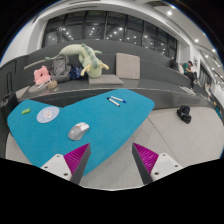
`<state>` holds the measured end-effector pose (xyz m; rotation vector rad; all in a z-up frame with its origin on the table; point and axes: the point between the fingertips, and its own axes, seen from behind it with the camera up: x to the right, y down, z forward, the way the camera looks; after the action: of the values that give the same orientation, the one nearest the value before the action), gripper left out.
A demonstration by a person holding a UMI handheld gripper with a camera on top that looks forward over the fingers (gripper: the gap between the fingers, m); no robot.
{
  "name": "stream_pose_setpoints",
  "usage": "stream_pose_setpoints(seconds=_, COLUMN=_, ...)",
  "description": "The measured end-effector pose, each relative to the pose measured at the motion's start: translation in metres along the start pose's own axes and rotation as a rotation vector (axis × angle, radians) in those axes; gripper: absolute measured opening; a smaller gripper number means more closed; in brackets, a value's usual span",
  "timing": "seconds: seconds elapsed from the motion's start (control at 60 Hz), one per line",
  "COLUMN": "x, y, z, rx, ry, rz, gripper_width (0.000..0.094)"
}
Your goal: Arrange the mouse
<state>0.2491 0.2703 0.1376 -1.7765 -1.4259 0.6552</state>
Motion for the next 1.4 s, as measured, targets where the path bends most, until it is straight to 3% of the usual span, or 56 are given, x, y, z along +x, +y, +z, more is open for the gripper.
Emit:
stream_pose_setpoints(seconds=0.367, x=-0.140, y=0.040, z=0.044, rx=0.052, ry=-0.208, rz=-0.067, gripper_width=0.0857)
stream_pose_setpoints(seconds=0.767, x=-0.185, y=0.046, z=0.134, rx=0.061, ry=-0.203, rz=-0.064, gripper_width=0.0858)
stream_pose_setpoints(seconds=1.4, x=-0.217, y=-0.018, z=0.258, rx=0.019, ry=-0.190, rz=-0.057, gripper_width=0.0864)
